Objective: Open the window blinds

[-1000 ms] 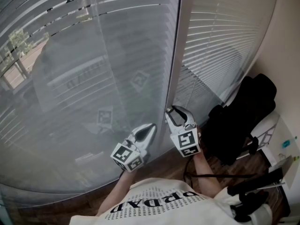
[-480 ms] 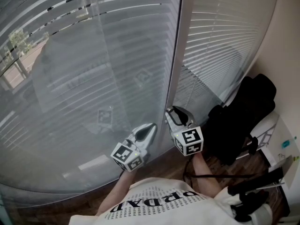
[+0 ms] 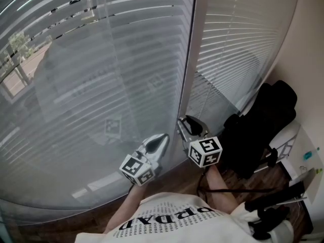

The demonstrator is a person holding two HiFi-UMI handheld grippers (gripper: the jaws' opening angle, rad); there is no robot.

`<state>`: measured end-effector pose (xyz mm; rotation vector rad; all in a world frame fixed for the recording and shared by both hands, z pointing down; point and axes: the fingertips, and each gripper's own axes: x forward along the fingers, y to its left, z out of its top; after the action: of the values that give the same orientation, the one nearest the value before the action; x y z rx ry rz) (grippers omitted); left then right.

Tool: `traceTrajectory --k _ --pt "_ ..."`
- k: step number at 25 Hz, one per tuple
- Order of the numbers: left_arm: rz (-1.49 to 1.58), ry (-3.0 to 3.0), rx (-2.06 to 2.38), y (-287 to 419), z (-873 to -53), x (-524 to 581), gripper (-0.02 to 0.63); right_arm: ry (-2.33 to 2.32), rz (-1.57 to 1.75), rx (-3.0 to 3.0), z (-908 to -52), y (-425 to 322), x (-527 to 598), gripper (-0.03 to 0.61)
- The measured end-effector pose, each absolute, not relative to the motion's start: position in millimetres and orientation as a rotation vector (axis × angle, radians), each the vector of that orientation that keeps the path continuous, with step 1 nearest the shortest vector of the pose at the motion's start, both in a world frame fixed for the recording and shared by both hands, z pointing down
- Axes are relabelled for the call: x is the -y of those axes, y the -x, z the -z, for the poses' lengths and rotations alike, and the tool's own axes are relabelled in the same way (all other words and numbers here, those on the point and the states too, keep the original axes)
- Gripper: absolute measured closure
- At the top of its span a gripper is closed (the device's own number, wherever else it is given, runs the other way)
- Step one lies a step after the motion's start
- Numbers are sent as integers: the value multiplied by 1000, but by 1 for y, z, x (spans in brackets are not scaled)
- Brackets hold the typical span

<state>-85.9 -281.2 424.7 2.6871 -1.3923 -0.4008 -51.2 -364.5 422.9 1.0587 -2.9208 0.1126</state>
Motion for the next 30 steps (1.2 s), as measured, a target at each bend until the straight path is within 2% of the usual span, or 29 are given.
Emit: traceTrajectory --k 5,10,30 --pt "397 -2685 1399 88 -426 281 618 -1023 492 2662 -418 54 357 440" --pt "402 -2683 1399 89 -425 281 618 -968 739 2501 -419 60 357 439" --pt "401 -2683 1382 91 -430 279 618 -1023 371 2712 -421 56 361 446"
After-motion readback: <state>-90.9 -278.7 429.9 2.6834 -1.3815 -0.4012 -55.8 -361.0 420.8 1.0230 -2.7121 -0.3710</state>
